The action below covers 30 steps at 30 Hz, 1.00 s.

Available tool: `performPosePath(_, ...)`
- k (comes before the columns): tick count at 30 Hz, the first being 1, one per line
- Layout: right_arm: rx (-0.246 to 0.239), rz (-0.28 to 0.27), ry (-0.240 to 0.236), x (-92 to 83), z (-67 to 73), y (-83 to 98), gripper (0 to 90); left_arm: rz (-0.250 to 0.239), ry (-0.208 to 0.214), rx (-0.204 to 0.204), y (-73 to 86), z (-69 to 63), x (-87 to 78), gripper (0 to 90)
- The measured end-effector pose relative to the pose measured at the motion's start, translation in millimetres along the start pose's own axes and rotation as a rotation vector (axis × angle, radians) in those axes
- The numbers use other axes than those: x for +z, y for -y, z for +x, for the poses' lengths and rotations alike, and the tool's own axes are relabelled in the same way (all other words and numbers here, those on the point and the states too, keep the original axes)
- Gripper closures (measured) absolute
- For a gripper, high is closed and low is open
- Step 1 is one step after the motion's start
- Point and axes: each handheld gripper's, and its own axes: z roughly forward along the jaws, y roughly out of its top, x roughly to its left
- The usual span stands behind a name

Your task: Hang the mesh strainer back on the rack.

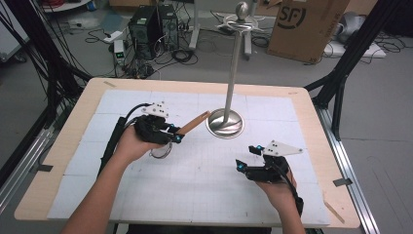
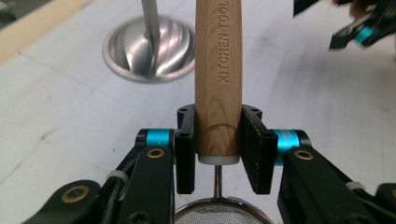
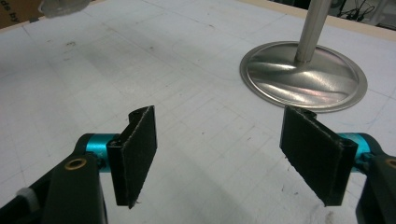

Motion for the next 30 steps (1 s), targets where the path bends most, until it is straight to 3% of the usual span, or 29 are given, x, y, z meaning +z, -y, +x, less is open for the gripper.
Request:
performPosePath(2, -0.008, -0.003, -0.001, 0.4, -0.2, 0.1, 26.4, -0.035, -0.006, 0.0, -5.6, -0.2, -4.5, 69.0)
performPosePath(4, -0.005, -0.001, -0.001, 0.5, 0.3, 0.1, 26.4, -0.046, -0.039, 0.008, -11.2, 0.3, -6.2, 69.1)
performPosePath(7, -0.005, 0.002, -0.003, 0.8, 0.8, -0.1, 26.4, -0.066, -0.051, 0.014, -18.9, 3.2, -8.2, 69.0)
performPosePath(12, -0.005, -0.012, -0.012, 1.1, 2.7, -2.4, 26.4, -0.145, -0.031, 0.012, -31.9, 6.9, -16.7, 69.0)
performPosePath(19, -0.003, -0.01, -0.011, 0.6, 2.2, -1.9, 26.4, -0.196, -0.017, 0.014, -48.2, 13.6, -28.3, 69.0)
performPosePath(25, -0.007, -0.008, -0.012, 1.7, 2.8, -1.9, 26.4, -0.267, 0.001, 0.006, -65.3, 21.4, -37.9, 69.0)
performPosePath(30, -0.003, -0.016, -0.009, 1.0, 2.7, -2.5, 26.4, -0.265, -0.023, 0.019, -80.8, 25.1, -38.9, 69.0)
